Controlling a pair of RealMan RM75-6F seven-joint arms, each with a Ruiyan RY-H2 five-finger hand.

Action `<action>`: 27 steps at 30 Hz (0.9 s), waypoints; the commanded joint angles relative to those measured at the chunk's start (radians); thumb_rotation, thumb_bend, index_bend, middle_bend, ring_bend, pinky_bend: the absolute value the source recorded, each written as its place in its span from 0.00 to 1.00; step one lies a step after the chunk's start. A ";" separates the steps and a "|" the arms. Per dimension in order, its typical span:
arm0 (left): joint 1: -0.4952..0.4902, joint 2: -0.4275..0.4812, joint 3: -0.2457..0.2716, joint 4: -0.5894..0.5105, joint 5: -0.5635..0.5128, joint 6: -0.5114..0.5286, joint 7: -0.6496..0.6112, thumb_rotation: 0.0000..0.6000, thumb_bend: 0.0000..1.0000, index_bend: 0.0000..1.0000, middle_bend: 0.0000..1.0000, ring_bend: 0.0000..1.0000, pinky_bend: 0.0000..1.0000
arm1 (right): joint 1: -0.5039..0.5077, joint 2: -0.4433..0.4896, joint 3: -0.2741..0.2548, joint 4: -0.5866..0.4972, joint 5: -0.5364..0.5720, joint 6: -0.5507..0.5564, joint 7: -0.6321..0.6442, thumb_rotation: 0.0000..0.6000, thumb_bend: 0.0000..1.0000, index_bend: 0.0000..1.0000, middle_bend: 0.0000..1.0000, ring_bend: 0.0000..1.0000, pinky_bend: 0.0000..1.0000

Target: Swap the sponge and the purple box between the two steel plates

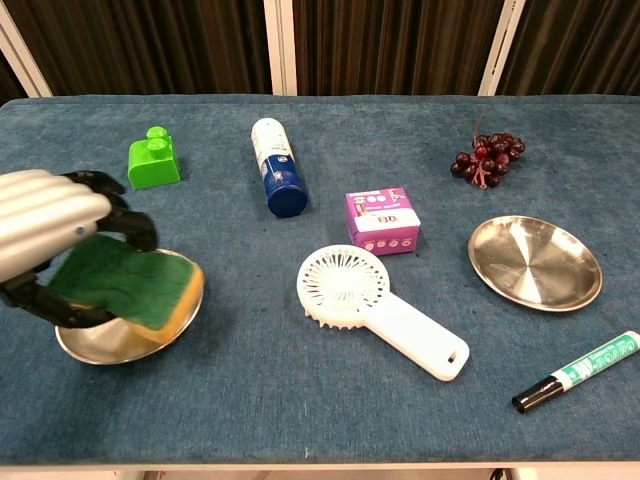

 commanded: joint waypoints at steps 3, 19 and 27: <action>-0.048 -0.088 0.010 -0.036 0.008 -0.053 0.058 1.00 0.29 0.51 0.48 0.30 0.16 | -0.004 0.002 0.009 -0.001 -0.009 -0.014 -0.002 1.00 0.23 0.00 0.00 0.00 0.13; -0.127 -0.353 -0.010 0.096 -0.048 -0.100 0.155 1.00 0.21 0.45 0.42 0.29 0.16 | -0.004 0.014 0.032 -0.002 -0.027 -0.072 0.016 1.00 0.23 0.00 0.00 0.00 0.13; -0.142 -0.384 -0.008 0.132 -0.034 -0.087 0.124 1.00 0.07 0.31 0.26 0.19 0.16 | -0.009 0.019 0.046 -0.007 -0.023 -0.085 0.025 1.00 0.23 0.00 0.00 0.00 0.13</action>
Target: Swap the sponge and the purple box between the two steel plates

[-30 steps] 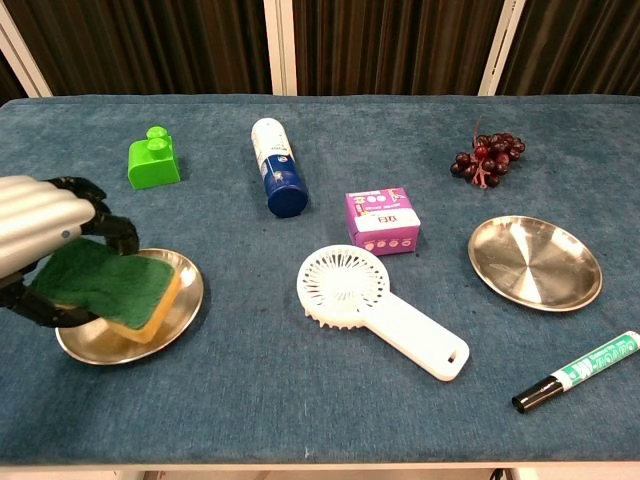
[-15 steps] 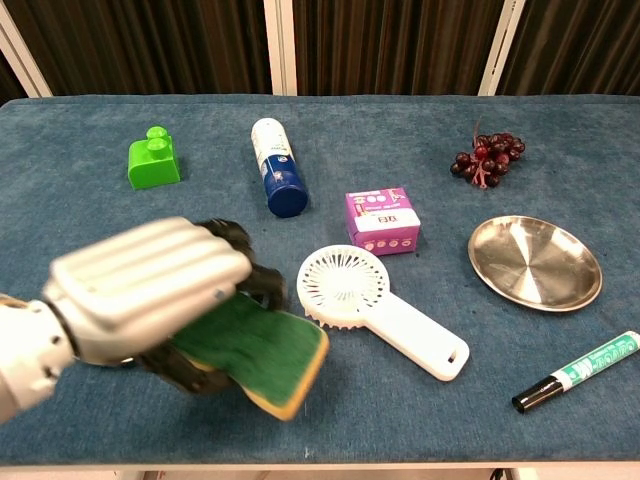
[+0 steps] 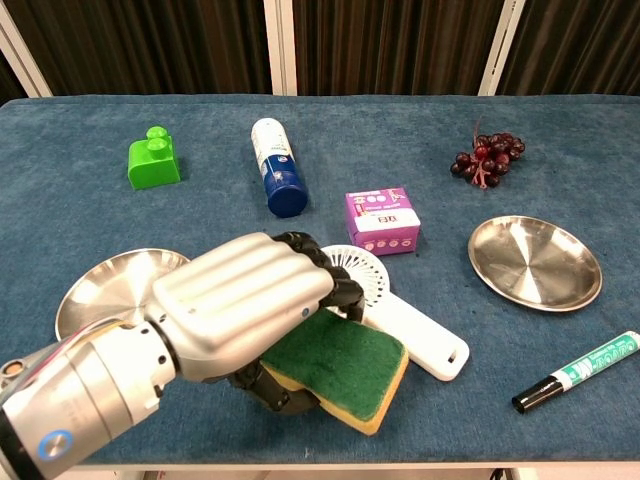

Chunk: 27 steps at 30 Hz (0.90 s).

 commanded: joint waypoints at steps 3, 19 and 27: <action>-0.004 -0.013 0.003 0.000 -0.008 0.009 0.009 1.00 0.03 0.29 0.25 0.19 0.16 | -0.003 0.003 0.007 -0.002 0.001 -0.003 0.006 1.00 0.23 0.00 0.00 0.00 0.13; -0.047 0.068 -0.157 -0.119 0.003 0.081 -0.165 1.00 0.11 0.24 0.22 0.15 0.16 | -0.013 0.019 0.023 -0.002 0.000 -0.009 0.039 1.00 0.23 0.00 0.00 0.00 0.13; -0.141 -0.047 -0.256 0.050 -0.165 0.001 -0.196 1.00 0.10 0.20 0.19 0.12 0.16 | -0.012 0.032 0.029 -0.003 -0.002 -0.018 0.072 1.00 0.23 0.00 0.00 0.00 0.13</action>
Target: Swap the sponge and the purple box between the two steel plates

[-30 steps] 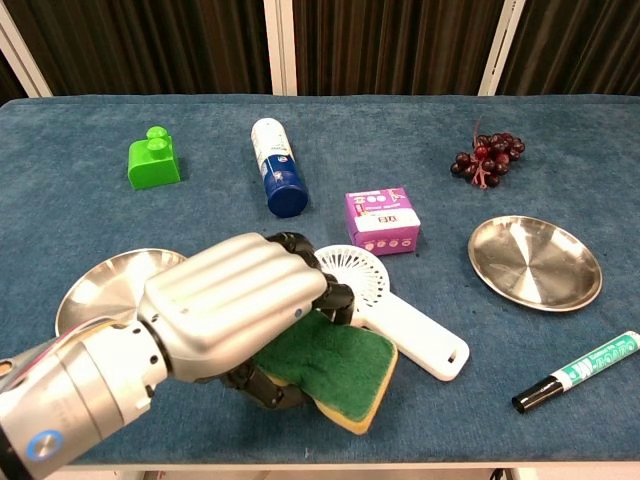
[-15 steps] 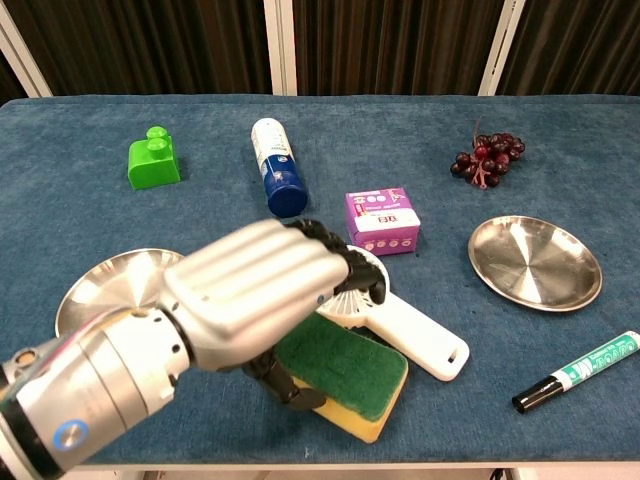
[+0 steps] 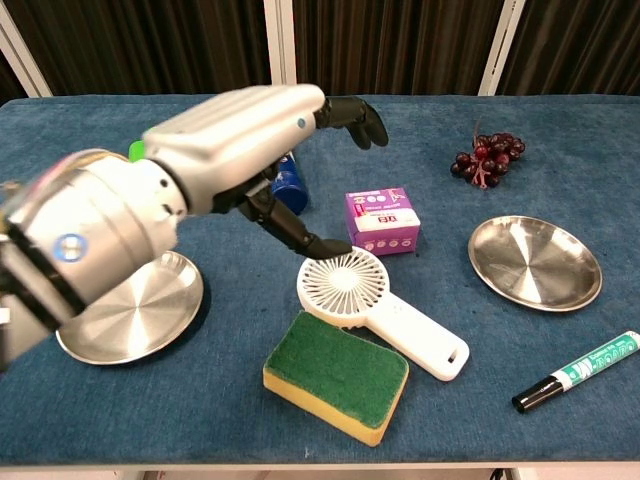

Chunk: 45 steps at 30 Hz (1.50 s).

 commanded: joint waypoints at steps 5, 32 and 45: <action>-0.132 -0.211 -0.120 0.293 -0.186 -0.065 -0.011 1.00 0.06 0.14 0.09 0.04 0.12 | 0.005 0.012 0.003 0.002 0.000 -0.016 0.030 1.00 0.23 0.00 0.00 0.00 0.13; -0.299 -0.390 -0.233 0.647 -0.364 -0.104 -0.085 0.86 0.11 0.14 0.26 0.23 0.14 | -0.003 0.049 0.010 0.030 -0.021 0.004 0.148 1.00 0.23 0.00 0.00 0.00 0.13; -0.298 -0.388 -0.212 0.621 -0.331 -0.023 -0.115 1.00 0.35 0.46 0.52 0.49 0.29 | -0.005 0.047 0.012 0.036 -0.025 0.003 0.148 1.00 0.23 0.00 0.00 0.00 0.13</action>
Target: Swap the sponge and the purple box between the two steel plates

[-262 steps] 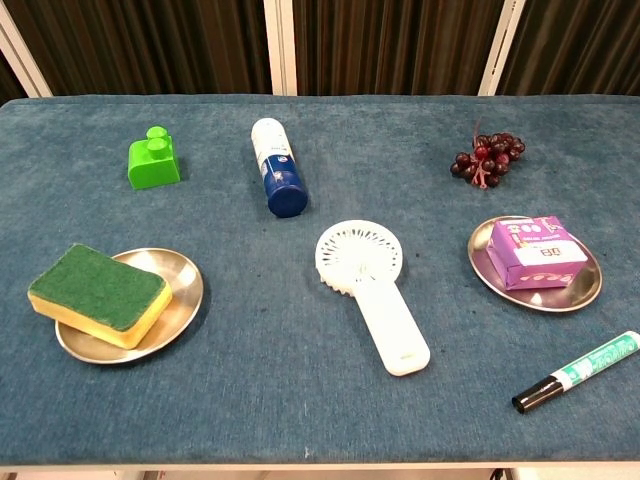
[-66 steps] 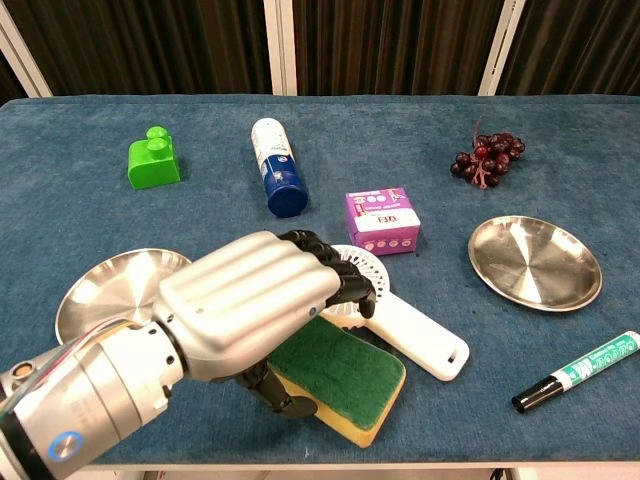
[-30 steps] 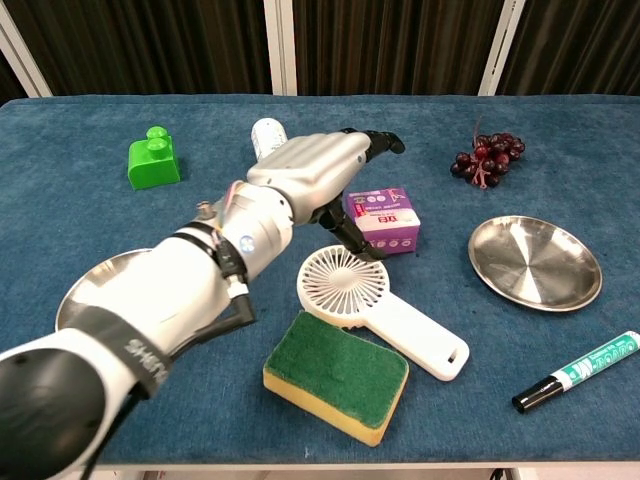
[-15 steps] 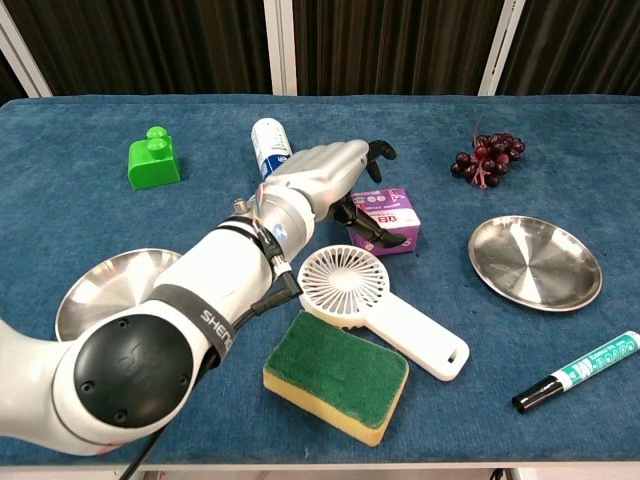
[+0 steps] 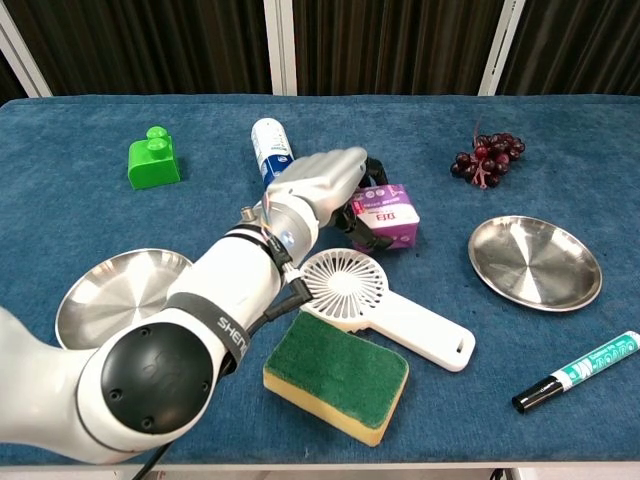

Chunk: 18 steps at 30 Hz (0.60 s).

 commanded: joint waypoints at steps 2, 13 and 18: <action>0.028 0.045 0.027 -0.097 0.044 0.052 -0.006 1.00 0.38 0.47 0.53 0.50 0.30 | 0.000 -0.004 0.001 -0.002 0.001 -0.004 -0.013 1.00 0.23 0.00 0.00 0.00 0.13; 0.260 0.469 0.280 -0.748 0.136 0.256 0.191 1.00 0.39 0.49 0.54 0.50 0.33 | -0.006 -0.023 0.002 -0.015 0.005 -0.010 -0.075 1.00 0.23 0.00 0.00 0.00 0.13; 0.373 0.651 0.413 -0.897 0.177 0.327 0.145 1.00 0.39 0.49 0.54 0.49 0.33 | -0.009 -0.030 -0.002 -0.026 -0.007 -0.007 -0.107 1.00 0.23 0.00 0.00 0.00 0.13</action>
